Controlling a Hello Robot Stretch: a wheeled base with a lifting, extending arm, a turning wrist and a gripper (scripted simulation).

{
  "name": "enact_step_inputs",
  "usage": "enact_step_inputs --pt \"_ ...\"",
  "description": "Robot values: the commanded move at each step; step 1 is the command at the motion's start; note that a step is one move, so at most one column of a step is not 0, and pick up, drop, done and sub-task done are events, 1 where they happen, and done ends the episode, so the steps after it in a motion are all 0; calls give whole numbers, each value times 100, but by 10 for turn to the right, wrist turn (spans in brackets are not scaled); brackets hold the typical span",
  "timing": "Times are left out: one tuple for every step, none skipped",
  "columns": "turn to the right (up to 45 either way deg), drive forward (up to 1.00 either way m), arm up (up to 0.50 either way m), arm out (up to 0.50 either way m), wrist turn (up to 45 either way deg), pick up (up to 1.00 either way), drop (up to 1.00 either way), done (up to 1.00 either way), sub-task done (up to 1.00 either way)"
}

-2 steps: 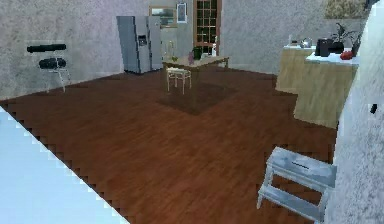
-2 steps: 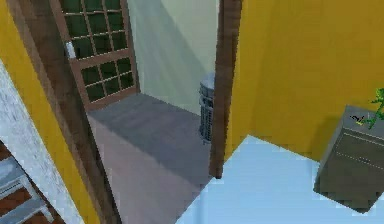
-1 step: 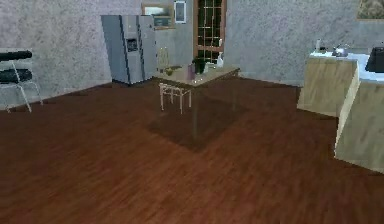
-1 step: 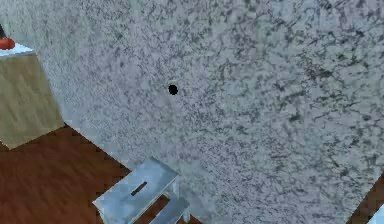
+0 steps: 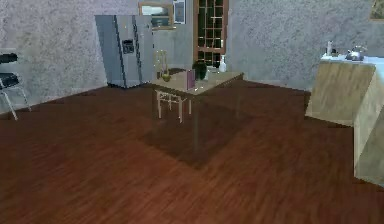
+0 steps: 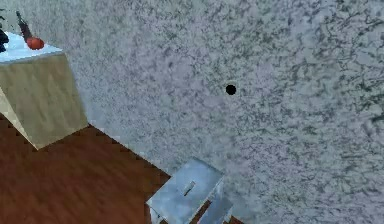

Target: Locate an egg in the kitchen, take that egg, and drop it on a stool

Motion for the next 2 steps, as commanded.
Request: enact_step_inputs --pt "300 0 0 0 0 0 0 0 0" --pt "0 100 0 0 0 0 0 0 0"
